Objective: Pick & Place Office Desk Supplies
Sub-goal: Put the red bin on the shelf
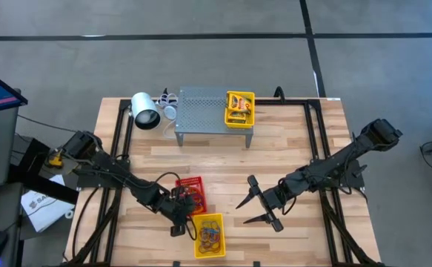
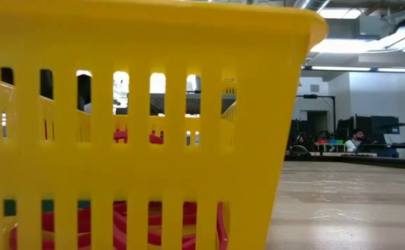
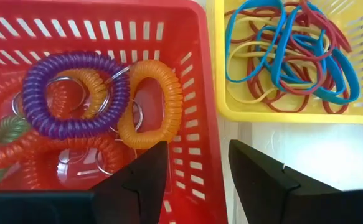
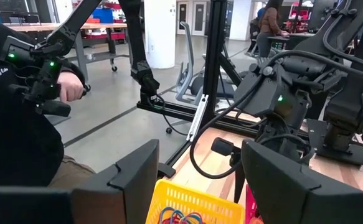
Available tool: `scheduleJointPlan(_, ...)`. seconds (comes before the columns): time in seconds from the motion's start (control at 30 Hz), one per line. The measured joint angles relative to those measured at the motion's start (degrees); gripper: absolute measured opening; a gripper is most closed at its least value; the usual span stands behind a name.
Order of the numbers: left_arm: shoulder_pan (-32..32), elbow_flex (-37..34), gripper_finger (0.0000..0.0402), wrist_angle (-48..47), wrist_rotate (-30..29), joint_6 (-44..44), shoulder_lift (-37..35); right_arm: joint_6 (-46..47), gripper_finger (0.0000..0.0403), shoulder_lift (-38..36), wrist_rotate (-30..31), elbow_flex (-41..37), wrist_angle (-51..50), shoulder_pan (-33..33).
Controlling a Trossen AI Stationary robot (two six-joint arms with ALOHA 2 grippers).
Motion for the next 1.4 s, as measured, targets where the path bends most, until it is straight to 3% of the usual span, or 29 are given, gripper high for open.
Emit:
scheduleJointPlan(0.3, 0.3, 0.0, 0.0153, -0.1, 0.0, 0.1, 0.0, 0.0, 0.0224, 0.0, 0.0, 0.0, 0.0, 0.0)
scheduleJointPlan(0.77, 5.0, 0.0, 0.0011, -0.4, 6.2, 5.2, -0.3, 0.3, 0.0224, 0.0, 0.0, 0.0, -0.2, 0.0)
scheduleJointPlan(1.4, 7.5, 0.0, 0.0002, -14.7, 5.9, 6.8, -18.3, 0.9, 0.0224, 0.0, 0.0, 0.0, -1.1, 0.0)
